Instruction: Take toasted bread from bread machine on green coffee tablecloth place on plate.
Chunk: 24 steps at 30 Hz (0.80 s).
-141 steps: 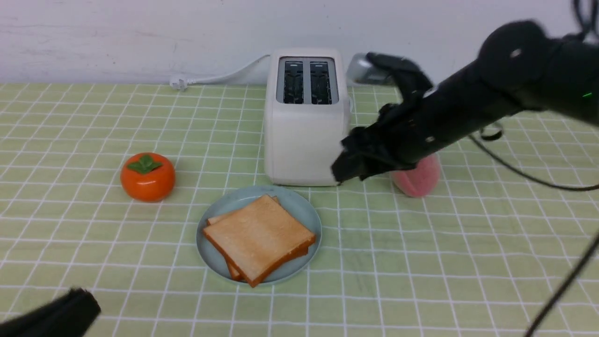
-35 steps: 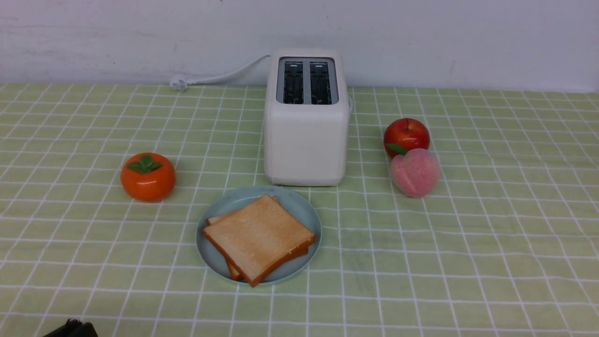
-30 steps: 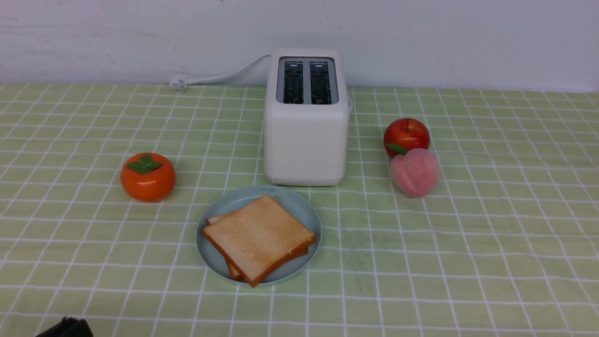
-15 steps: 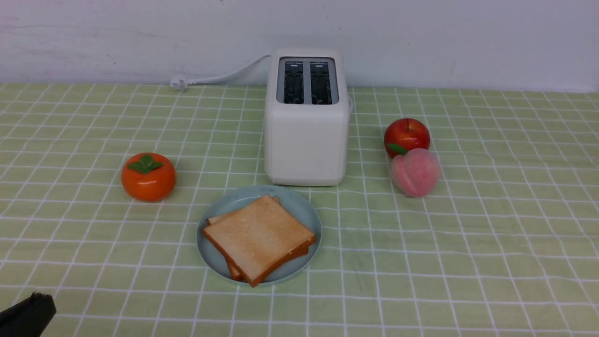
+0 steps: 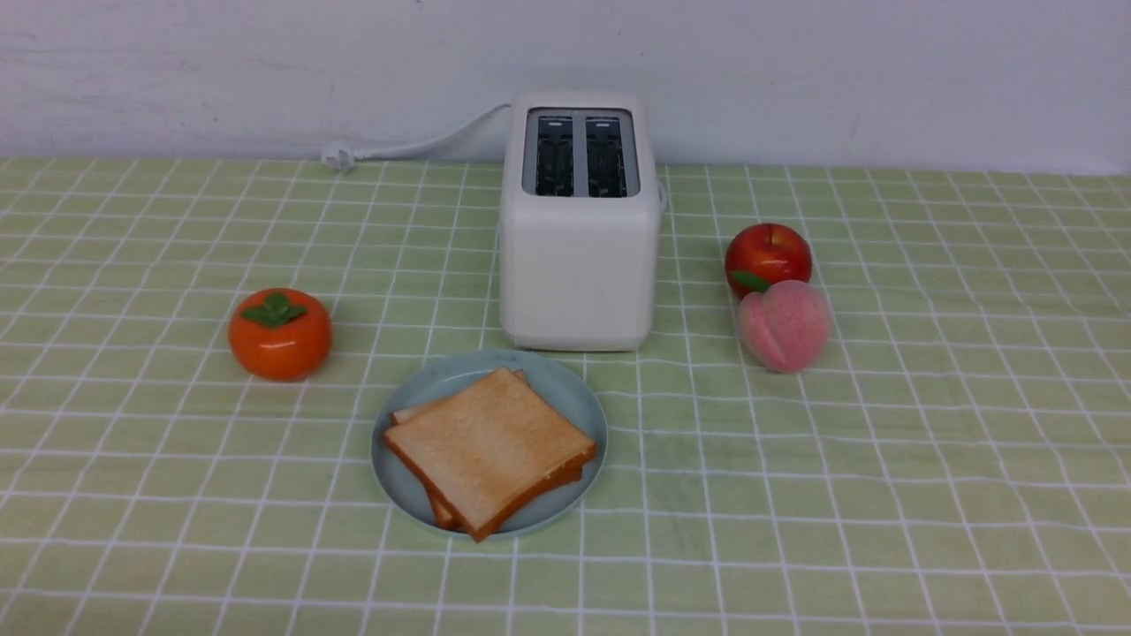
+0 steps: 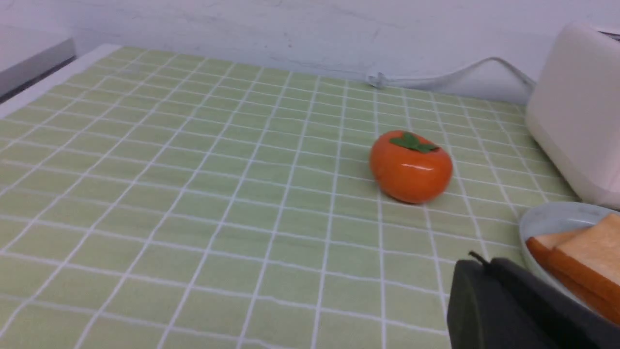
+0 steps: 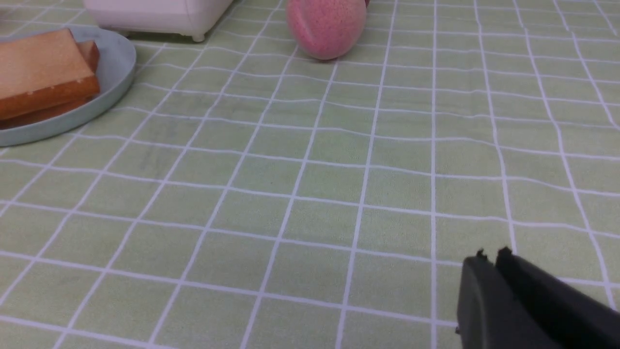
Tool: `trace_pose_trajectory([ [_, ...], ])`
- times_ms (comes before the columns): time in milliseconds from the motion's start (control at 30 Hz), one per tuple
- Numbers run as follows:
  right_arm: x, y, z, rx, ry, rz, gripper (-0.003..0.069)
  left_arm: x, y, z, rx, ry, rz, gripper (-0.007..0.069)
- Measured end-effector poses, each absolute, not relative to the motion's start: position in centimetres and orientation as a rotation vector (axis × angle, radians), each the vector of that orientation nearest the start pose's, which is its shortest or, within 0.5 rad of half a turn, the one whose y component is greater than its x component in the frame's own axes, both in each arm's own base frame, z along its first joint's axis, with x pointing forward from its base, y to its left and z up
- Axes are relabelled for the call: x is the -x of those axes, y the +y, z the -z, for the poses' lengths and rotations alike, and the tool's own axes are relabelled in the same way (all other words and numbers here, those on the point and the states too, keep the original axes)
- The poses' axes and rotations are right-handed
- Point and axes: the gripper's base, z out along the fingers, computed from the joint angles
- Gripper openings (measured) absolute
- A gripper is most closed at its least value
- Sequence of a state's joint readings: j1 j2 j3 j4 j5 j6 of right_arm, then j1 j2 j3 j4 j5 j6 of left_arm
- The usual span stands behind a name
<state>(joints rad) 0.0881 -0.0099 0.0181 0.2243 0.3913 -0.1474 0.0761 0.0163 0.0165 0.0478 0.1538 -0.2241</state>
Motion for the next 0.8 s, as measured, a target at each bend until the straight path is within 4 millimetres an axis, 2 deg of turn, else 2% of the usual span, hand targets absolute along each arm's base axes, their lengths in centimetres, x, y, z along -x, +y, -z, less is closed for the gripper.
trace_pose_trajectory([
  [200,-5.1,1.2,-17.3,0.085,1.878,-0.182,0.0043,-5.2,0.5,-16.9,0.289,1.872,0.082,-0.0013],
  [367,-5.1,1.2,-17.3,0.086,1.879,-0.182,0.0052,-5.2,0.5,-16.8,0.299,1.872,0.095,-0.0013],
  [567,-5.1,1.2,-17.3,0.086,1.879,-0.182,0.006,-5.2,0.1,-16.9,0.365,1.862,0.203,-0.0013],
  [800,-5.1,1.2,-17.3,0.086,1.879,-0.182,0.0073,-5.2,0.0,-16.9,0.296,1.872,0.162,-0.0013],
])
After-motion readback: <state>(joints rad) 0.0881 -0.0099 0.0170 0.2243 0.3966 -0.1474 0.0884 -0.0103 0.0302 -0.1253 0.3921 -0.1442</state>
